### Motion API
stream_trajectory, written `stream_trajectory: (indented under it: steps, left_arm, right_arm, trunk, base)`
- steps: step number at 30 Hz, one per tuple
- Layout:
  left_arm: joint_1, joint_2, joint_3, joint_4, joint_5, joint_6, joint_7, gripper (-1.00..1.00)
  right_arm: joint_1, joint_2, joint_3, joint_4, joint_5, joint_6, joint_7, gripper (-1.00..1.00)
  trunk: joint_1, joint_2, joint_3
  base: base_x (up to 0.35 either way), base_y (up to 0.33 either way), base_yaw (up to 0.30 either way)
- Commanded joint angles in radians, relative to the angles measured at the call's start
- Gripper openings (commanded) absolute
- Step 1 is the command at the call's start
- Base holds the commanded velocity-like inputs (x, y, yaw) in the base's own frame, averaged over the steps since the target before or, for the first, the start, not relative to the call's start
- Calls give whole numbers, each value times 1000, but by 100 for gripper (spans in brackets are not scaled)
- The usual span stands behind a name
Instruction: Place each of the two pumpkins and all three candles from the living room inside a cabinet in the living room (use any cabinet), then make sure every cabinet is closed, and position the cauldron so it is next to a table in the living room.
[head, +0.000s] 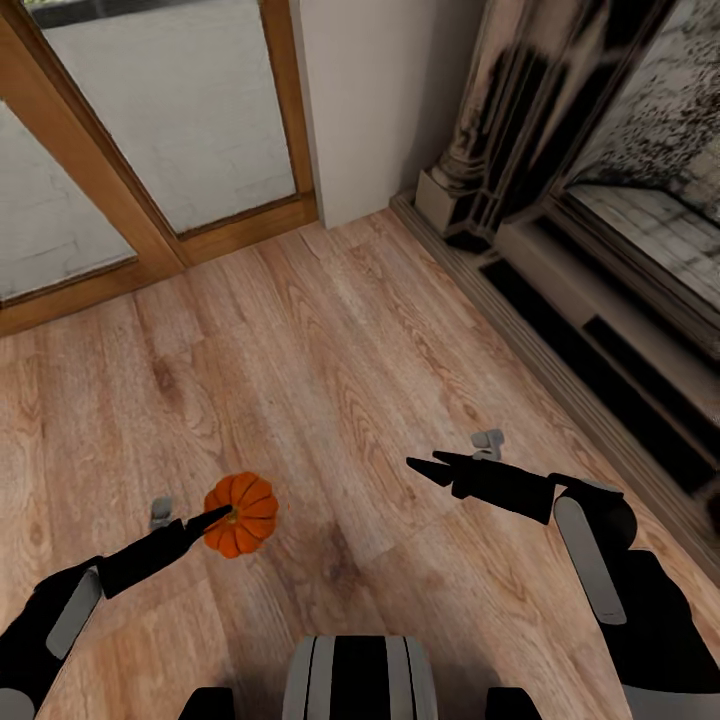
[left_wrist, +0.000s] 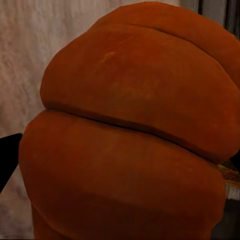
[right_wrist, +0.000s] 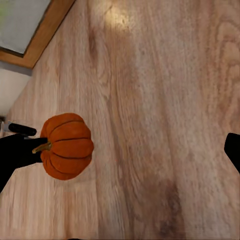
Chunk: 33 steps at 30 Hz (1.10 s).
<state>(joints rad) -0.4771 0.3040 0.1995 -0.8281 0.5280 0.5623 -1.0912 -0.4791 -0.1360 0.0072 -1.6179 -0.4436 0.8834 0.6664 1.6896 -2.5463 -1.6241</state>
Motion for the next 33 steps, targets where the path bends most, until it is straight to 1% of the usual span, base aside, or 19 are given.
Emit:
stream_trajectory:
  steps: [1, 2, 3, 4, 5, 6, 8, 9, 10, 11, 14, 17, 19, 20, 22, 25, 30, 32, 33]
  left_arm:
    - [75, 0, 65, -109, 0, 41, 1, -100]
    - [110, -2, 102, -159, 1, 59, 0, -100]
    - [175, -10, 175, -251, 2, 93, -1, -100]
    - [234, -30, 229, -333, 3, 119, -3, -100]
    - [263, -42, 251, -372, 4, 129, -4, -100]
    - [318, -62, 295, -446, 7, 144, -7, -100]
    - [367, -79, 341, -512, 19, 161, -11, -100]
    - [405, -97, 384, -560, 38, 181, -12, -100]
    - [419, -107, 402, -576, 44, 190, -12, -100]
    - [438, -123, 430, -597, 53, 203, -11, -100]
    - [462, -144, 462, -620, 61, 217, -3, -100]
    - [469, -154, 469, -627, 52, 222, 49, -100]
    - [471, -159, 469, -630, 50, 224, 105, -100]
    - [471, -160, 469, -631, 50, 224, 118, -100]
    - [473, -168, 468, -640, 49, 226, 151, -100]
    - [474, -183, 468, -652, 48, 229, 168, -100]
    - [482, -212, 469, -656, 35, 223, 178, -100]
    - [499, -227, 473, -657, 24, 217, 180, -100]
    - [503, -230, 474, -657, 22, 216, 180, -100]
  right_arm:
    - [3, 1, 3, 0, -2, 1, 1, 100]
    - [5, 1, 4, 0, -1, -1, 1, 100]
    - [15, -1, 6, 0, -1, -8, 2, 100]
    - [32, -1, 4, 0, -1, -24, 2, 100]
    - [39, -2, 3, 0, -1, -32, 1, 100]
    - [46, -1, 2, 0, 0, -42, -1, 100]
    - [50, 0, 1, 0, 0, -47, -15, 100]
    - [51, 1, 0, 0, 1, -50, -50, 100]
    - [52, 2, 0, 0, 1, -51, -79, 100]
    - [52, 3, 1, 0, 1, -52, -146, 100]
    - [50, 8, 9, 0, -1, -52, -275, 100]
    - [49, 22, 55, 0, 0, -52, -323, 100]
    - [49, 27, 104, 0, -1, -52, -337, 100]
    - [49, 27, 118, 0, -1, -52, -339, 100]
    - [54, 27, 171, 0, -1, -52, -342, 100]
    - [61, 29, 204, 0, -1, -55, -343, 100]
    - [57, 31, 231, 0, -1, -57, -345, 100]
    - [55, 31, 267, 0, 0, -57, -349, 100]
    - [54, 31, 274, 0, 1, -57, -349, 100]
  trunk:
    - [0, 0, 3]
    - [-1, 0, 7]
    - [-1, 1, 11]
    - [-2, 1, 15]
    - [-2, 1, 19]
    - [-3, 1, 23]
    - [-4, 2, 31]
    - [-4, 2, 34]
    - [-5, 2, 38]
    - [-5, 2, 42]
    - [-6, 3, 54]
    - [-8, 4, 67]
    - [-9, 4, 75]
    - [-9, 5, 79]
    - [-10, 5, 86]
    - [-11, 6, 97]
    - [-14, 7, 115]
    - [-14, 7, 123]
    - [-15, 8, 127]
  base:
    - [0, 0, 0]
    - [0, 0, 0]
    - [0, 0, 0]
    - [0, 0, 0]
    - [0, 0, 0]
    - [0, 0, 0]
    - [0, 0, 0]
    - [0, 0, 0]
    - [0, 0, 0]
    - [0, 0, 0]
    - [0, 0, 8]
    - [0, 0, 132]
    - [0, 0, 236]
    - [0, 0, 258]
    - [0, 0, 275]
    - [0, 0, 285]
    - [0, 0, 295]
    - [0, 0, 299]
    - [0, 0, 299]
